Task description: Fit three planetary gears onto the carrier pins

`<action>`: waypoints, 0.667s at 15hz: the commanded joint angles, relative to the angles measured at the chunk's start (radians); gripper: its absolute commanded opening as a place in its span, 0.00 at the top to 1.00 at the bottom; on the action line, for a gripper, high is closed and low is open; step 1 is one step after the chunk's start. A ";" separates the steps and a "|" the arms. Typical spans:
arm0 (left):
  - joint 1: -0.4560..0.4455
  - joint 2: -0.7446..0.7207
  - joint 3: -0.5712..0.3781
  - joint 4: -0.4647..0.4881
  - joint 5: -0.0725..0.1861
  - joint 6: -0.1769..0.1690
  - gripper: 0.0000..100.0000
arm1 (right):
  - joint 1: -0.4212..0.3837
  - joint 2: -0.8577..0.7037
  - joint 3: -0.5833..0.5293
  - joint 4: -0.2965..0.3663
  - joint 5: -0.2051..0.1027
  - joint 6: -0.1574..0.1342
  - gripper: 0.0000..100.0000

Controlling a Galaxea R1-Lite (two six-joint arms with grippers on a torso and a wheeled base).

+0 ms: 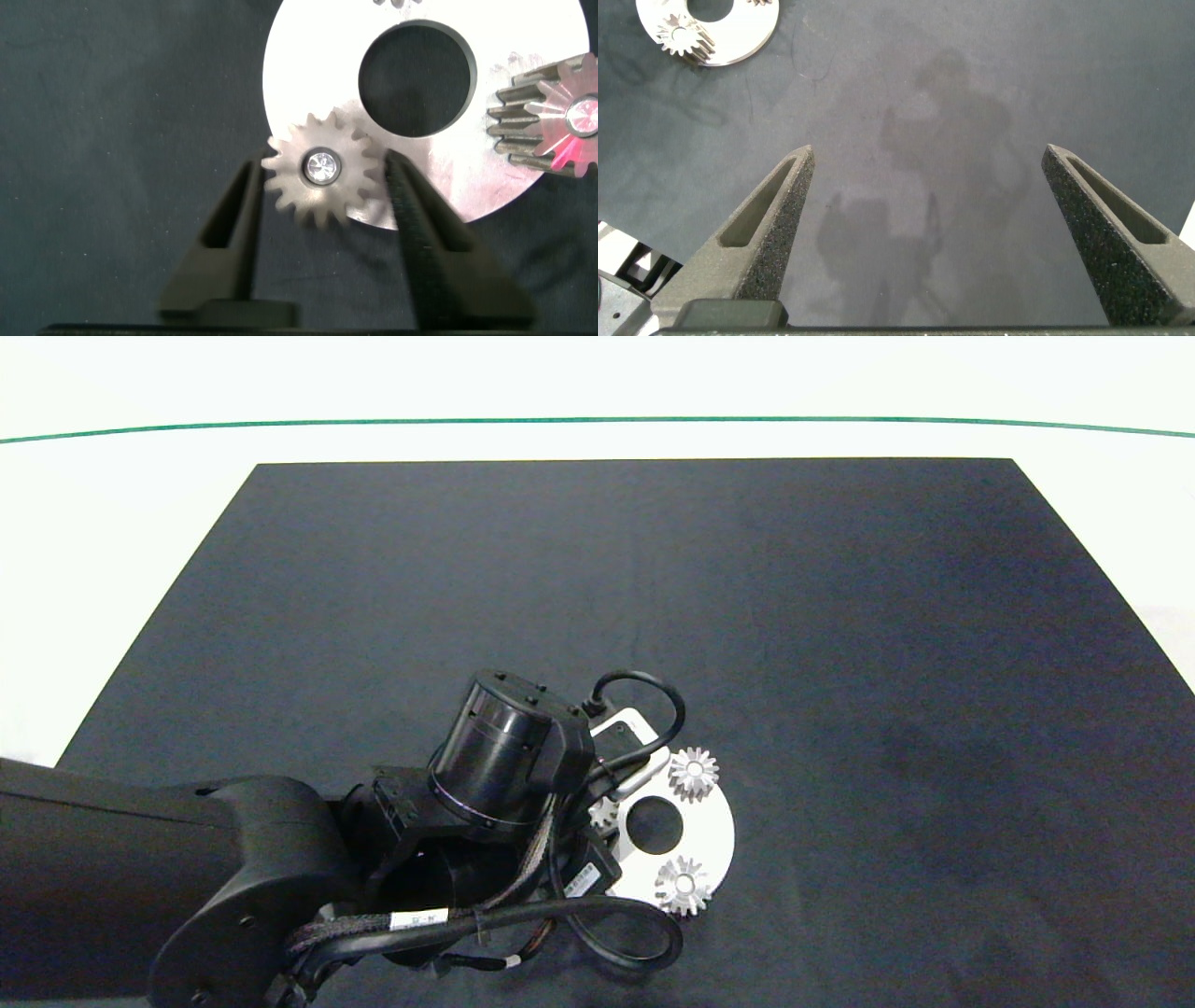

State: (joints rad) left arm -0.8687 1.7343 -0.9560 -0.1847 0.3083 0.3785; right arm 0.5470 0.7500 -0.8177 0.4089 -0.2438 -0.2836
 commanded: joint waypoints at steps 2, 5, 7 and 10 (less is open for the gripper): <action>0.000 -0.007 -0.009 -0.001 0.003 0.003 0.00 | 0.001 0.002 0.000 0.002 -0.002 -0.002 0.00; 0.002 -0.097 -0.007 0.088 0.003 0.000 0.00 | 0.001 0.002 0.000 0.002 -0.002 -0.002 0.00; 0.022 -0.239 -0.004 0.182 0.003 -0.018 0.00 | -0.002 0.002 0.000 0.002 -0.002 0.000 0.00; 0.234 -0.461 0.002 0.315 0.003 -0.024 0.00 | -0.082 0.005 0.000 0.002 0.000 0.001 0.00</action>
State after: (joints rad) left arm -0.7798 1.4749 -0.9615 0.0500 0.3087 0.3606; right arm 0.4994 0.7515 -0.8183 0.4089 -0.2434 -0.2813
